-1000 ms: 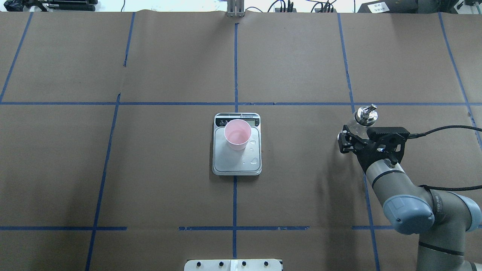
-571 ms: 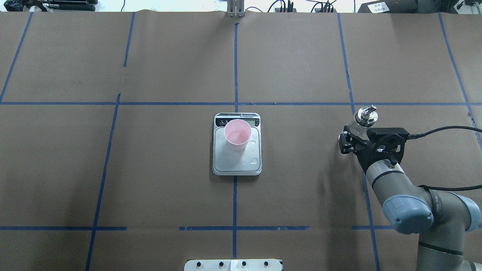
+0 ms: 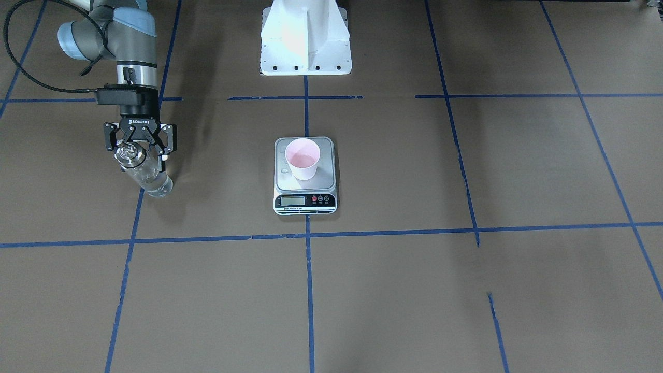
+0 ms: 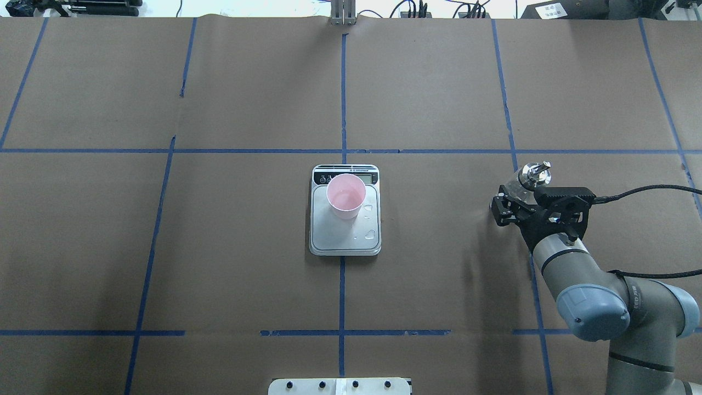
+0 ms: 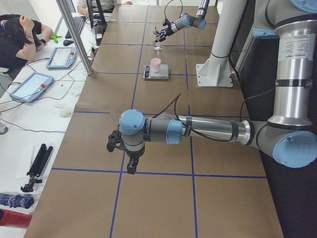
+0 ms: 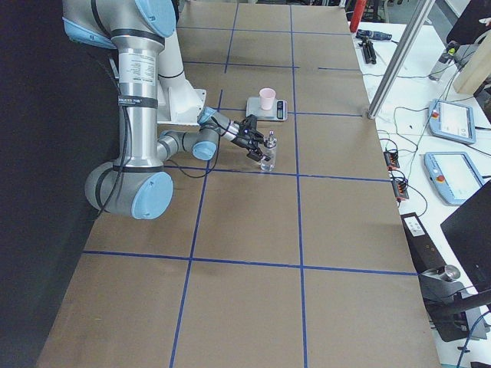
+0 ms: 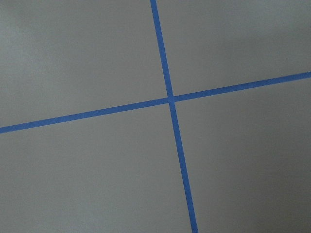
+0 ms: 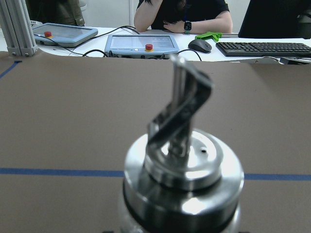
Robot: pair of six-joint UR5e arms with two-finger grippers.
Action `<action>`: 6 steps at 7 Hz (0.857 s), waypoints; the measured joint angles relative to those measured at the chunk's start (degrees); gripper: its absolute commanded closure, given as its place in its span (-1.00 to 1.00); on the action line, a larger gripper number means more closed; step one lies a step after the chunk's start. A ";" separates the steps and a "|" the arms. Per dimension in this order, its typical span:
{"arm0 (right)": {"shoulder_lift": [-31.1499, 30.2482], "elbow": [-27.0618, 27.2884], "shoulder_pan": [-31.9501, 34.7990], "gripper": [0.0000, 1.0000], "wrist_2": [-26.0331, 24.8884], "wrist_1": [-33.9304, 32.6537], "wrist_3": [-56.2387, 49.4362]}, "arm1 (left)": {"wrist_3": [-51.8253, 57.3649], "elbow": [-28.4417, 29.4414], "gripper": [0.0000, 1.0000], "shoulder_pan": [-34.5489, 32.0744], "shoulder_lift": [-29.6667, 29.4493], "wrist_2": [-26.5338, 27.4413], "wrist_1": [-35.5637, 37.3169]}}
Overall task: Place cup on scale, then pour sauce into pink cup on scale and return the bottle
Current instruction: 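Lower the bottle onto the table with the right gripper and release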
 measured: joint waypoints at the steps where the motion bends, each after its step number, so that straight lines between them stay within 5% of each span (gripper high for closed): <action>1: 0.01 -0.03 -0.02 -1.00 0.00 0.00 0.08 | 0.00 0.01 -1.00 0.00 0.00 0.00 0.00; 6: -0.21 0.10 -3.20 -1.00 -0.02 0.16 0.10 | -0.02 0.06 -1.00 0.01 -0.24 0.00 0.00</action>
